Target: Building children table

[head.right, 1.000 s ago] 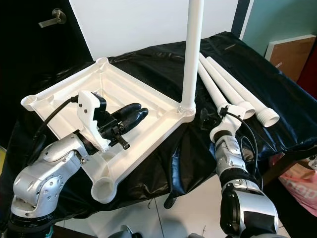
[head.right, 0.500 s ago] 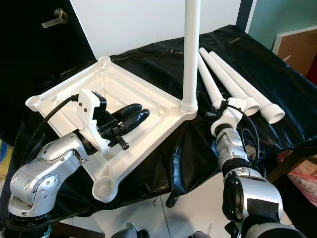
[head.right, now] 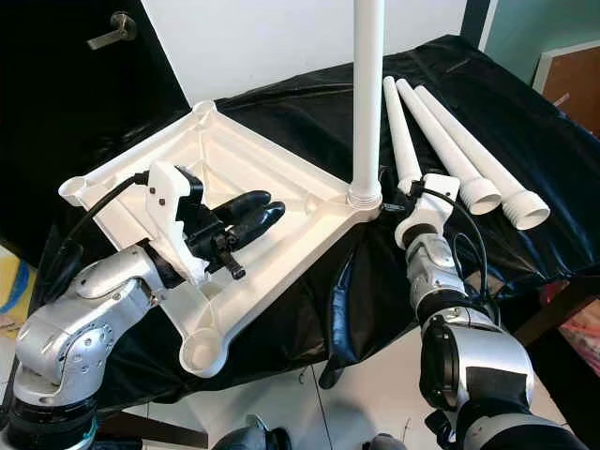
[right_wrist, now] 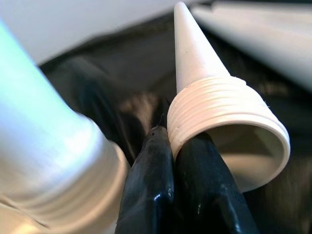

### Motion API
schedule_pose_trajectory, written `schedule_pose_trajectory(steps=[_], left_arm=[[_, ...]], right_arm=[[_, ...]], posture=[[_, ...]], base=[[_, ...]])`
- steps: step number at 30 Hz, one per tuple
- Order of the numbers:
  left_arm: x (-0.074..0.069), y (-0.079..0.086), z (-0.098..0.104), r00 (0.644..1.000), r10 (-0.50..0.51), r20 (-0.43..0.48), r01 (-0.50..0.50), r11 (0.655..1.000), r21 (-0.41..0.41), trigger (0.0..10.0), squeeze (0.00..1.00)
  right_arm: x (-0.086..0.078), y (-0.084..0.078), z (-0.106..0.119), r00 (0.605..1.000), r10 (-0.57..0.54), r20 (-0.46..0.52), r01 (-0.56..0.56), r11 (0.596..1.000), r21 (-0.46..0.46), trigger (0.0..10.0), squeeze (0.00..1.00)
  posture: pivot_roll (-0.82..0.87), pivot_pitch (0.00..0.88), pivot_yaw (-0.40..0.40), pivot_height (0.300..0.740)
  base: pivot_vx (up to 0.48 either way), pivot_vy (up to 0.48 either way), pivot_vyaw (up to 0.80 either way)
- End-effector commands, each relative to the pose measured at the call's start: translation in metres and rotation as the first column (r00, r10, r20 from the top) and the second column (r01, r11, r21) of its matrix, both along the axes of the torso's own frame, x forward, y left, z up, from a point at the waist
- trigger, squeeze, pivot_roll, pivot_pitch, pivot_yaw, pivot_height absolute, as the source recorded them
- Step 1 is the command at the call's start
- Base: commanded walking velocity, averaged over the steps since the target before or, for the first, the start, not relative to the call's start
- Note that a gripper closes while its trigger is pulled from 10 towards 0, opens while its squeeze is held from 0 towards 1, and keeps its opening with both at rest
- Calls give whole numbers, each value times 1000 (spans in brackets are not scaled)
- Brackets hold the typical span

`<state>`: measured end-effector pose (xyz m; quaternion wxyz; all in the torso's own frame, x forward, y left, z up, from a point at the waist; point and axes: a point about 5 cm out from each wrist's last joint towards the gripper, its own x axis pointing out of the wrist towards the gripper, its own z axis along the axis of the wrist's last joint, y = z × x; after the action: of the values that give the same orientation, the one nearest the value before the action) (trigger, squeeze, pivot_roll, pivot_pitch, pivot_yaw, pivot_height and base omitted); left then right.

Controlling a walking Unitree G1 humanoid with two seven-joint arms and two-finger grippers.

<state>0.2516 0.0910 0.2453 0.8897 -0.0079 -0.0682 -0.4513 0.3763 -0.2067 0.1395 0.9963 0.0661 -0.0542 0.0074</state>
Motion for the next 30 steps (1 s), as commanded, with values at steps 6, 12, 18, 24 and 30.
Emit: schedule_pose_trajectory(steps=[6,12,18,24,30], left_arm=[[21,12,7,976,217,0,-217,974,-64,10000,0],[38,-4,37,987,155,50,-145,975,-167,10000,0],[46,-10,55,989,111,93,-89,973,-213,10000,0],[58,-12,75,984,101,146,-64,969,-238,10000,0],[73,-5,90,979,124,160,-75,958,-278,10000,0]], right_arm=[[7,9,39,980,56,190,-41,996,-80,10000,0],[8,29,112,859,135,494,-43,980,-194,10000,0],[-4,48,157,726,187,662,-22,968,-249,10000,0],[-31,66,206,532,224,817,10,963,-270,10000,0],[-66,76,250,308,254,917,69,955,-288,10000,0]], posture=[[72,74,127,740],[26,56,107,740],[6,51,107,740],[-14,42,124,740],[-39,40,145,740]], base=[[0,0,0],[0,0,0],[0,0,0],[0,0,0],[0,0,0]])
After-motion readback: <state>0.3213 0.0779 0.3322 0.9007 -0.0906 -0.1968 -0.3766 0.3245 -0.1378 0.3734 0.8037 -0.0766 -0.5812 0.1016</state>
